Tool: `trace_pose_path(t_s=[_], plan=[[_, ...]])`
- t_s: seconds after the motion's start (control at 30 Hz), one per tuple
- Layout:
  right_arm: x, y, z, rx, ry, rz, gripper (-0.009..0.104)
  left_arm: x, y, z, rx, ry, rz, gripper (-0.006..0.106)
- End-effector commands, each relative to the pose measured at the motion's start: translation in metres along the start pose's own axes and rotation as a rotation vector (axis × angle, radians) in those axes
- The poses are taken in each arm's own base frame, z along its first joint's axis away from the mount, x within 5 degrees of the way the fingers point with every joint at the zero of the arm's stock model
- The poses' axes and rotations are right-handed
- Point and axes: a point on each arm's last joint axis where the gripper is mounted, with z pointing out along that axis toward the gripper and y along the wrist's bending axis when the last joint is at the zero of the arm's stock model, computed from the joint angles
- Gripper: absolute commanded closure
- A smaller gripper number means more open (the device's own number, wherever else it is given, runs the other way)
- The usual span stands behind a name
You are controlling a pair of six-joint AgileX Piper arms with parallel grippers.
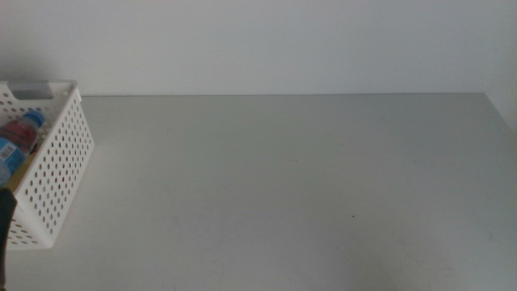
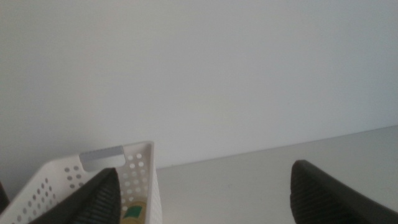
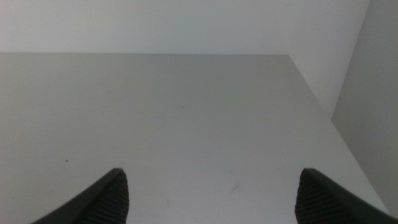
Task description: Use arms to grab the bottles and put them into the dustbin to the left of the table.
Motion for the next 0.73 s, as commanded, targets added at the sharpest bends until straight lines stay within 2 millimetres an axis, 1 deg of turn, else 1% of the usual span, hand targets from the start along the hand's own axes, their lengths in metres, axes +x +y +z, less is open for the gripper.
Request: trace_pose_path(t_s=[0.0, 0.3, 0.4, 0.5, 0.7], plan=[[-0.006, -0.001, -0.001, 0.014, -0.121, -0.026, 0.022, 0.002, 0.001, -0.004, -0.016, -0.094, -0.047, 0.007], [0.023, -0.001, 0.011, 0.017, -0.057, -0.025, 0.022, 0.055, -0.005, -0.015, -0.013, -0.065, -0.064, 0.007], [0.024, -0.001, 0.011, 0.017, -0.05, -0.026, 0.022, 0.069, -0.006, -0.013, -0.009, -0.024, -0.131, 0.007], [0.024, -0.001, 0.011, 0.017, -0.053, -0.026, 0.022, 0.071, -0.007, -0.013, -0.002, -0.002, -0.185, 0.007], [0.024, -0.001, 0.011, 0.017, -0.051, -0.025, 0.022, 0.071, -0.007, -0.013, -0.002, -0.001, -0.174, 0.007]])
